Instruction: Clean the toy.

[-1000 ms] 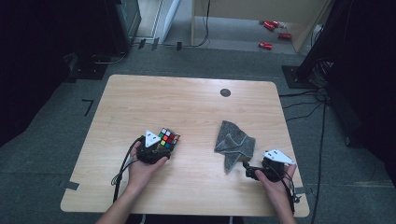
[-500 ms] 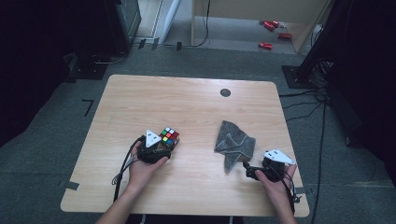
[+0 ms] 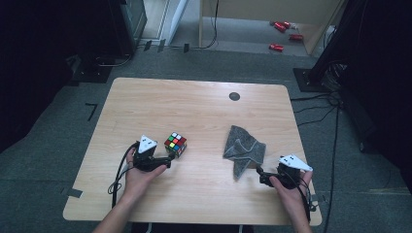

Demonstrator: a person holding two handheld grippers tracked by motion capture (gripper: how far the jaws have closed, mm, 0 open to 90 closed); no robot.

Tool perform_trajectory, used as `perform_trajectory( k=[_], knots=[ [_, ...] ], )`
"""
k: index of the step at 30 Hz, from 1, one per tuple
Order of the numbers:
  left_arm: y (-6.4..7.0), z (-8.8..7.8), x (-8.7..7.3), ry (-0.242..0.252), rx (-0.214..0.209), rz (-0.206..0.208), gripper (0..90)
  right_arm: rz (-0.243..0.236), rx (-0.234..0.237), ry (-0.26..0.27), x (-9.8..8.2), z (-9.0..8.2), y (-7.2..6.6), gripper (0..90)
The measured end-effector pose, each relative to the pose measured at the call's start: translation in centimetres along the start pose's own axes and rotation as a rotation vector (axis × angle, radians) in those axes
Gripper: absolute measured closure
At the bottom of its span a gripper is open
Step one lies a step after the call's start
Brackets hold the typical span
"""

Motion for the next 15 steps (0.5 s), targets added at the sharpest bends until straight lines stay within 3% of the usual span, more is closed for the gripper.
perform_trajectory(
  k=[2, 9, 15],
  knots=[
    [-1.0, -0.7, -0.3, 0.008, -0.004, -0.026, 11.2, 0.005, 0.000, 0.000, 0.0, -0.1, 0.1, 0.0],
    [-3.8, -3.6, -1.7, 0.029, 0.060, -0.006, 9.6, 0.004, -0.003, -0.001, 0.1, -0.2, 0.2, 0.0],
    [-5.3, -5.6, -2.4, 0.033, 0.080, 0.003, 8.5, -0.002, -0.004, -0.009, 0.0, -0.1, 0.2, 0.0]
  ],
)
Point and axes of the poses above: each handheld gripper's, and its own axes: z roughly forward along the jaws, x roughly out of its top, y roughly to its right, the point moved 3 cm from there along z, roughly forward along the jaws, and after that the axes turned 10 degrees about x, right-handed, at the moved point
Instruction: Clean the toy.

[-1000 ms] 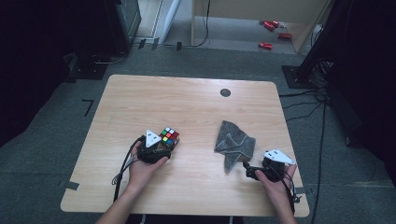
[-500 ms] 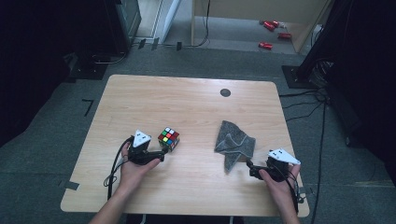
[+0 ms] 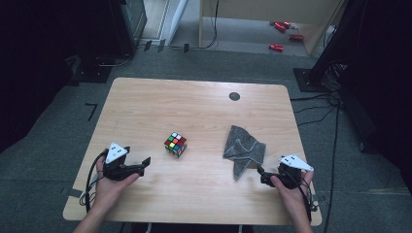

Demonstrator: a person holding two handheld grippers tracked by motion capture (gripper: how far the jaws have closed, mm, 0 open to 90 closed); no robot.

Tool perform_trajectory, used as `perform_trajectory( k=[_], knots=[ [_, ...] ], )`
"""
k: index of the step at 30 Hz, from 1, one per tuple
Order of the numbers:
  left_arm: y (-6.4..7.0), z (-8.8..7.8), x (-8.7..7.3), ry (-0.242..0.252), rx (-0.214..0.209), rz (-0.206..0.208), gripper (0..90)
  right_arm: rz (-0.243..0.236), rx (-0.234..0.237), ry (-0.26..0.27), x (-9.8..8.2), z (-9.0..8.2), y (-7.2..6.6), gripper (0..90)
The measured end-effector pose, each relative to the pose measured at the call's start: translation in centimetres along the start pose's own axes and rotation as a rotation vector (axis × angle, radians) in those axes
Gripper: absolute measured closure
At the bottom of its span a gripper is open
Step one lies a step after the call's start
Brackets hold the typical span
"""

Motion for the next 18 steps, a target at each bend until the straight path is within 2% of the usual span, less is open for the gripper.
perform_trajectory(
  k=[5, 11, 18],
  knots=[
    [-1.4, -1.0, -1.3, -0.006, 0.020, -0.002, 8.5, -0.005, -0.005, -0.016, -0.3, 0.0, 0.2, 0.0],
    [-3.1, -1.9, -3.1, -0.033, 0.052, -0.010, 8.5, -0.030, -0.027, -0.065, -1.0, -0.5, 0.9, 0.0],
    [-4.8, -2.3, -4.9, -0.080, 0.095, -0.018, 8.5, -0.009, -0.040, -0.090, -2.3, -1.3, 1.9, 0.0]
  ],
)
Point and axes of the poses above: each handheld gripper's, and its own axes: z roughly forward along the jaws, x roughly out of its top, y roughly to its right, the point moved 3 cm from there along z, roughly forward along the jaws, and after that the axes turned 10 degrees about x, right-handed, at the moved point
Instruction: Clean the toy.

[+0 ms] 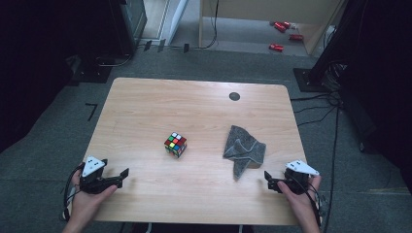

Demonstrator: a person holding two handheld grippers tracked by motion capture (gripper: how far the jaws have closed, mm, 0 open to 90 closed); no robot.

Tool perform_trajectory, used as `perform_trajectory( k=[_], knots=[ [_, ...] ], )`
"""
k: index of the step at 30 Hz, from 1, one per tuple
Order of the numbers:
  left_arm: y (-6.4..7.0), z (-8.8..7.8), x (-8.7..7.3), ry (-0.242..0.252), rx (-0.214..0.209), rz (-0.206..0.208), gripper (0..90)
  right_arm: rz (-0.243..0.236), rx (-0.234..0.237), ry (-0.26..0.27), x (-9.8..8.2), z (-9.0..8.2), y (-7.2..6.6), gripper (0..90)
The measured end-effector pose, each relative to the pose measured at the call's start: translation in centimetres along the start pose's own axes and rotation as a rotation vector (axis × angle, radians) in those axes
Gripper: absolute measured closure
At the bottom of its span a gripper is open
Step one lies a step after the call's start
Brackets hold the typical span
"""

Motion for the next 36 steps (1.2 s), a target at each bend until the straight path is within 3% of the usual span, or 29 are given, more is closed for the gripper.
perform_trajectory(
  k=[3, 14, 17, 20, 31, 36],
  knots=[
    [-0.3, -0.1, -0.4, -0.003, 0.004, -0.003, 8.5, -0.004, -0.009, -0.014, -0.4, -0.2, 0.2, 0.0],
    [0.3, 0.6, -0.7, -0.066, 0.028, 0.055, 8.9, -0.003, -0.012, -0.088, -1.8, 0.2, 0.5, 0.0],
    [0.4, 0.7, -0.7, -0.092, 0.034, 0.071, 8.9, -0.010, -0.019, -0.086, -1.8, 0.2, 0.5, 0.0],
    [0.6, 0.8, -0.8, -0.108, 0.033, 0.087, 9.1, -0.003, 0.012, -0.087, -1.9, 0.2, 0.6, 0.0],
    [0.6, 0.8, -0.8, -0.108, 0.034, 0.082, 9.8, -0.005, 0.013, -0.087, -1.9, 0.2, 0.6, 0.0],
    [0.4, 0.8, -0.8, -0.100, 0.035, 0.061, 13.1, -0.002, 0.014, -0.088, -1.9, 0.2, 0.6, 0.0]
  ],
)
Point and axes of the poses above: each handheld gripper's, and its own axes: z roughly forward along the jaws, x roughly out of its top, y roughly to its right, the point moved 3 cm from there along z, roughly forward along the jaws, and after that the axes turned 10 degrees about x, right-handed, at the moved point
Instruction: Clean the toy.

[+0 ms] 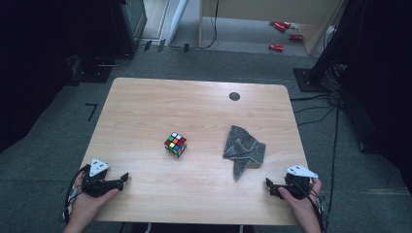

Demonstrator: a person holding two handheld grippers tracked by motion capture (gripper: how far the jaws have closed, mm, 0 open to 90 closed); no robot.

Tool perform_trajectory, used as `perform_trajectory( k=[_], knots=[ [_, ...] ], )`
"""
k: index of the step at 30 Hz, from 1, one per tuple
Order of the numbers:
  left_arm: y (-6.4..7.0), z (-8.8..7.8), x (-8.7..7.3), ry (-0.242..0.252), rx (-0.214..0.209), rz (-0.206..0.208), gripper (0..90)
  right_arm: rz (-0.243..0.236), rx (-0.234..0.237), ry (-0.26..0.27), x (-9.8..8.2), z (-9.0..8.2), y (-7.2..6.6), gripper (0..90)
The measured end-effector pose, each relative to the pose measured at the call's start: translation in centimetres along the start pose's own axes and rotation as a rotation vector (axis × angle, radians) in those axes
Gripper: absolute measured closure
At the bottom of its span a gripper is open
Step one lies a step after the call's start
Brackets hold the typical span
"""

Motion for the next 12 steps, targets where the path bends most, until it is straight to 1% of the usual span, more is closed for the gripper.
perform_trajectory(
  k=[12],
  knots=[
    [-0.02, -0.01, 0.00, 0.001, -0.001, -0.002, 13.4, 0.000, 0.000, 0.000, 0.01, 0.01, 0.02, 0.0]
  ],
)
Point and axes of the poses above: each handheld gripper's, and its own axes: z roughly forward along the jaws, x roughly out of its top, y roughly to its right, the point moved 3 cm from there along z, roughly forward along the jaws, and after that the axes turned 10 degrees about x, right-handed, at the moved point
